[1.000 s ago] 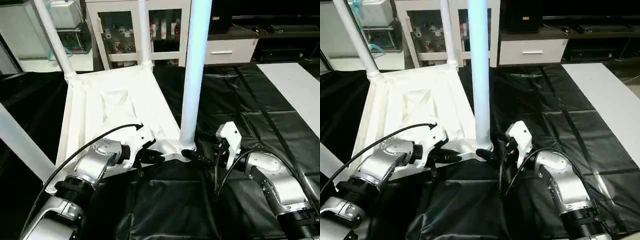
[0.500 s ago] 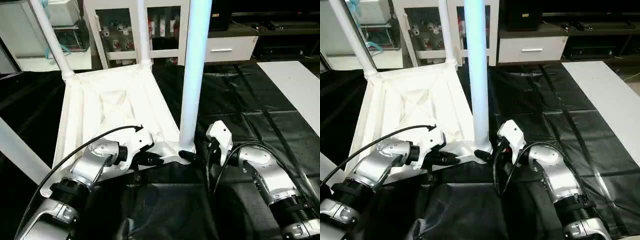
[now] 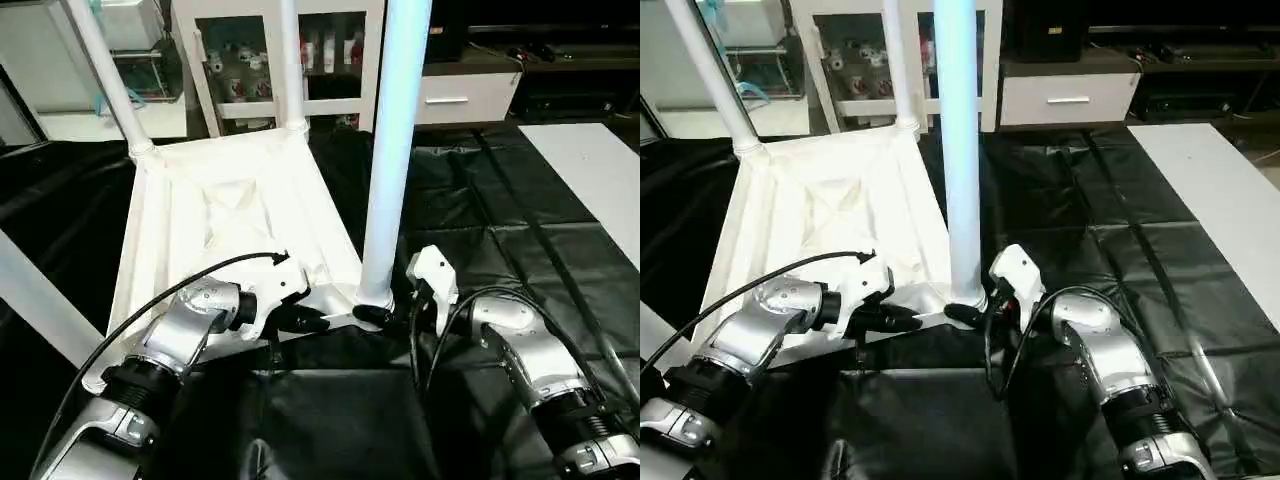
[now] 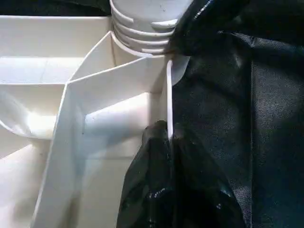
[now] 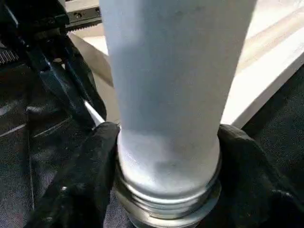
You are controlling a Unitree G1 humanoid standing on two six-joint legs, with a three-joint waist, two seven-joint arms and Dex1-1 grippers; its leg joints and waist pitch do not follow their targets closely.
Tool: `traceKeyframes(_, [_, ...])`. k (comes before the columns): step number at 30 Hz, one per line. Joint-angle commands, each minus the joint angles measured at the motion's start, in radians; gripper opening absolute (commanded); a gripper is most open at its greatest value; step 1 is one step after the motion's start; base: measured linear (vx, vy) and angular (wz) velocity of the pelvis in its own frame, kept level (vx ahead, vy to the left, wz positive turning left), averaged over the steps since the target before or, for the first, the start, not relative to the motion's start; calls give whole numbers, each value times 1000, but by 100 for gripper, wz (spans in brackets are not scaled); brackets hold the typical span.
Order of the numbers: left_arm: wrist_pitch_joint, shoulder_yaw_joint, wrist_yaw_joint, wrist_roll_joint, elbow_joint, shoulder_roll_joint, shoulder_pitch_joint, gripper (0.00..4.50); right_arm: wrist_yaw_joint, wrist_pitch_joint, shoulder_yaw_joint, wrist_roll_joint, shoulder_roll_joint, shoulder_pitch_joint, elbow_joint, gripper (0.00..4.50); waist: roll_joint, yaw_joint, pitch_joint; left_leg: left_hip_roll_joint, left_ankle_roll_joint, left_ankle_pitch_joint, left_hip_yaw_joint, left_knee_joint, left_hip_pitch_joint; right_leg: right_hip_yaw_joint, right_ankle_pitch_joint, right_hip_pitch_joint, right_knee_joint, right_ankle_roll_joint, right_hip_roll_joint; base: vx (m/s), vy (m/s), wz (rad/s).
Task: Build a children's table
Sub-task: Rotate leg to tighten
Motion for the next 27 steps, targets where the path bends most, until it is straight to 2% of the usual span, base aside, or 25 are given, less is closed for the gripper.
traceKeyframes(1, [11,-41,-21,12,42,-9,38,0,-22,-22,-10,7,19,-15,14,276,-17,-2,-44,57,72,-184,-23,-74,3,41,-203,43,-57,-258,-60,0,0,0])
traceKeyframes(3, [11,-21,26,10,62,-30,32,0,-155,-37,-60,2,71,-42,89,272,-17,-5,-43,57,65,-201,-22,-76,5,42,-225,38,-59,-257,-60,0,0,0])
traceKeyframes(4, [11,-16,41,10,69,-38,29,0,-189,-37,-72,1,83,-49,108,272,-18,-12,-39,53,48,-228,-25,-80,1,41,-275,41,-64,-246,-61,0,0,0])
traceKeyframes(6, [35,5,122,14,100,-85,8,0,-317,-47,-91,-25,128,-67,174,270,-19,-18,-40,54,34,-249,-27,-81,6,40,-321,40,-69,-231,-62,0,0,0])
traceKeyframes(7, [42,12,155,16,112,-102,0,0,-350,-50,-95,-33,142,-72,190,270,-17,-27,-33,52,17,-294,-30,-84,8,39,-408,36,-78,-206,-61,0,0,0])
traceKeyframes(9, [64,35,276,32,159,-155,-32,0,-494,-55,-109,-68,182,-94,240,269,-17,-31,-32,52,6,-320,-31,-87,13,40,-454,30,-86,-185,-61,0,0,0])
traceKeyframes(10, [65,36,281,33,161,-157,-33,0,-499,-55,-109,-70,184,-95,242,269,-17,-33,-32,50,2,-326,-33,-86,12,38,-465,30,-86,-179,-60,0,0,0])
traceKeyframes(12, [99,74,446,44,235,-229,-85,0,-690,-57,-124,-111,232,-130,306,269,-18,-35,-31,47,-2,-342,-33,-86,16,38,-499,25,-94,-160,-60,0,0,0])
traceKeyframes(14, [111,102,582,52,306,-283,-132,0,-847,-44,-153,-117,278,-163,361,269,-14,-37,-33,42,-4,-348,-35,-84,19,36,-530,22,-99,-143,-59,0,0,0])
traceKeyframes(15, [87,111,665,68,350,-308,-158,0,-920,-43,-165,-118,305,-187,398,269,-14,-37,-34,40,0,-343,-35,-84,17,36,-528,21,-102,-136,-58,0,0,0])
traceKeyframes(17, [63,112,718,87,386,-328,-178,0,-966,-50,-170,-119,330,-209,432,269,-17,-32,-38,41,16,-328,-32,-83,16,37,-468,21,-99,-143,-56,0,0,0])
traceKeyframes(18, [51,111,720,90,390,-340,-183,0,-953,-63,-162,-120,346,-219,445,269,-17,-32,-38,41,16,-328,-32,-83,16,37,-468,21,-99,-143,-56,0,0,0])
traceKeyframes(19, [39,104,704,95,389,-350,-184,0,-927,-84,-157,-113,362,-228,455,269,-17,-31,-40,42,35,-307,-32,-85,5,37,-423,30,-94,-154,-59,0,0,0])
traceKeyframes(23, [15,87,649,100,379,-342,-172,0,-917,-103,-163,-114,366,-224,443,269,-18,-26,-42,43,63,-260,-28,-81,2,39,-349,33,-85,-183,-59,0,0,0])
traceKeyframes(25, [-13,80,611,99,375,-327,-162,0,-871,-129,-166,-102,364,-217,430,269,-19,-26,-42,44,69,-260,-29,-82,0,38,-353,35,-85,-186,-62,0,0,0])
traceKeyframes(26, [-24,78,604,99,380,-323,-161,0,-861,-142,-167,-100,364,-216,431,325,-18,-26,-41,45,70,-261,-28,-82,2,38,-362,33,-87,-186,-61,0,0,0])
traceKeyframes(27, [-40,69,570,97,376,-309,-154,0,-824,-158,-163,-93,356,-208,414,339,-21,-26,-42,46,70,-260,-28,-82,2,37,-363,34,-87,-186,-61,0,0,0])
